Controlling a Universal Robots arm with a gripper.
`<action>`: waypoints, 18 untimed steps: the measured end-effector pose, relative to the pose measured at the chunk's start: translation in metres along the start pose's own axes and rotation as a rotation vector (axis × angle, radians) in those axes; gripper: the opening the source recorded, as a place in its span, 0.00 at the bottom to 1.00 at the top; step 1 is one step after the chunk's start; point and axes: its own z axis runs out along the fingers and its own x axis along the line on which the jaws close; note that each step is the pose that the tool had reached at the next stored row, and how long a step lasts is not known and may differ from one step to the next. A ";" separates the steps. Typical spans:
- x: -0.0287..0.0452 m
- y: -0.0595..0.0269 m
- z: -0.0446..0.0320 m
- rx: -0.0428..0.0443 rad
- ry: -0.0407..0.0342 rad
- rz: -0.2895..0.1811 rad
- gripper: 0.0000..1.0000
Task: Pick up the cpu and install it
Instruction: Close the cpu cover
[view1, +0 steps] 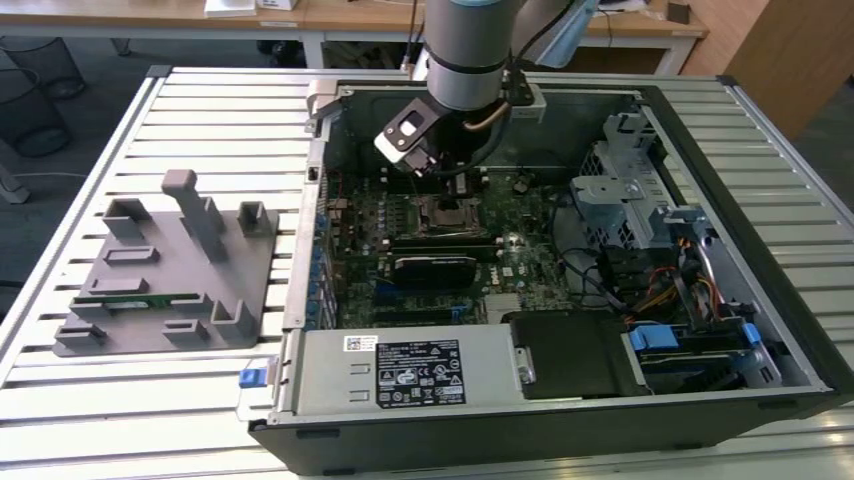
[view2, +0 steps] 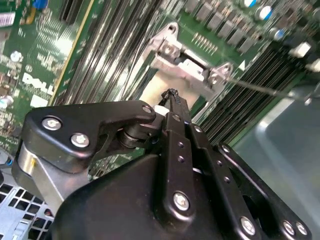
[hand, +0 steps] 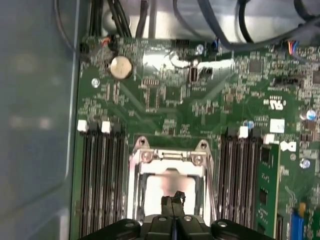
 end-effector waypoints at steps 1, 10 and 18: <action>0.0001 -0.0022 0.0003 -0.0005 0.0001 0.000 0.11; 0.0015 -0.0145 0.0046 -0.0006 0.0007 -0.001 0.11; 0.0022 -0.0162 0.0116 -0.0006 0.0007 -0.001 0.11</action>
